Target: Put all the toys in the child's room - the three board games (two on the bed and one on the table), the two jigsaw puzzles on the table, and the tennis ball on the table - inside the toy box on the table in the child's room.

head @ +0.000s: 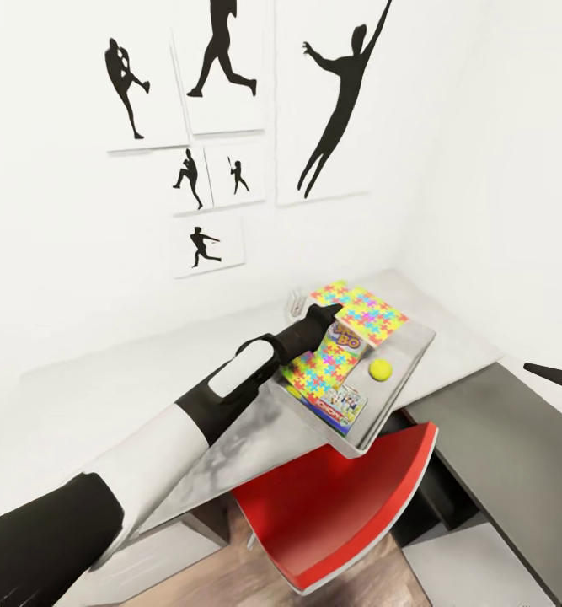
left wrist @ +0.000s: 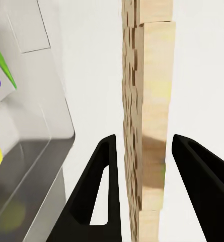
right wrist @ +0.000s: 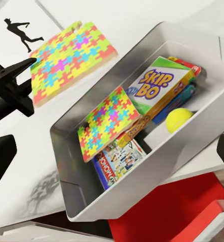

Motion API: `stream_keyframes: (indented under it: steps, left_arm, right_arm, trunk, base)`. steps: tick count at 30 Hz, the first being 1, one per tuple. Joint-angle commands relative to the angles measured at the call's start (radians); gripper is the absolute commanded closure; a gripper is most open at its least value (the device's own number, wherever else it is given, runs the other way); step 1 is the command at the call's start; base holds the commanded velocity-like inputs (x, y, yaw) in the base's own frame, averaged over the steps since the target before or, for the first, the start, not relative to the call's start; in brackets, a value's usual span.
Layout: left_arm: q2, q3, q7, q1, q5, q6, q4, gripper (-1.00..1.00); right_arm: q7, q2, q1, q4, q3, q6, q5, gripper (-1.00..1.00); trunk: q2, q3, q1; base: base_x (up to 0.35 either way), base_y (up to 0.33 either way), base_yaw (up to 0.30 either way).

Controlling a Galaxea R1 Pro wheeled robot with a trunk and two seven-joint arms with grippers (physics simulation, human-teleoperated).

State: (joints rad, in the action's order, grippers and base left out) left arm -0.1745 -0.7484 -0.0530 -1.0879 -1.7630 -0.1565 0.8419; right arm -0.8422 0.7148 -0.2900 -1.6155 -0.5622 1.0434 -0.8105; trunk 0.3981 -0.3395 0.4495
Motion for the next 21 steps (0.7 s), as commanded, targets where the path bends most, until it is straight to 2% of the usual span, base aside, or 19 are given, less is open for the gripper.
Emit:
stream_keyframes:
  steps: [1,8,15,21]
  left_arm:
    - [0.000,0.000,-0.005,-0.010,-0.013,-0.001,-0.010,1.00]
    - [0.000,0.000,-0.005,-0.038,-0.039,0.008,-0.056,1.00]
    - [0.000,-0.001,-0.005,-0.048,-0.045,0.011,-0.079,1.00]
    - [0.000,-0.002,-0.006,-0.080,-0.046,0.011,-0.091,1.00]
  right_arm:
    - [-0.006,0.000,-0.001,0.000,-0.001,0.004,0.004,-1.00]
    - [-0.006,0.002,0.000,0.000,-0.001,0.004,0.004,-1.00]
    - [-0.006,0.003,-0.001,0.000,-0.001,0.004,0.003,-1.00]
    - [-0.006,0.005,0.000,0.000,-0.001,0.004,0.002,-1.00]
  trunk:
    - [0.002,-0.003,0.001]
    - [0.002,-0.012,0.001]
    - [0.002,-0.023,0.001]
    - [0.002,-0.032,0.001]
  base:
    - [0.000,0.000,-0.019]
    - [0.000,0.000,-0.009]
    - [0.000,0.000,-0.002]
    - [0.000,0.000,0.000]
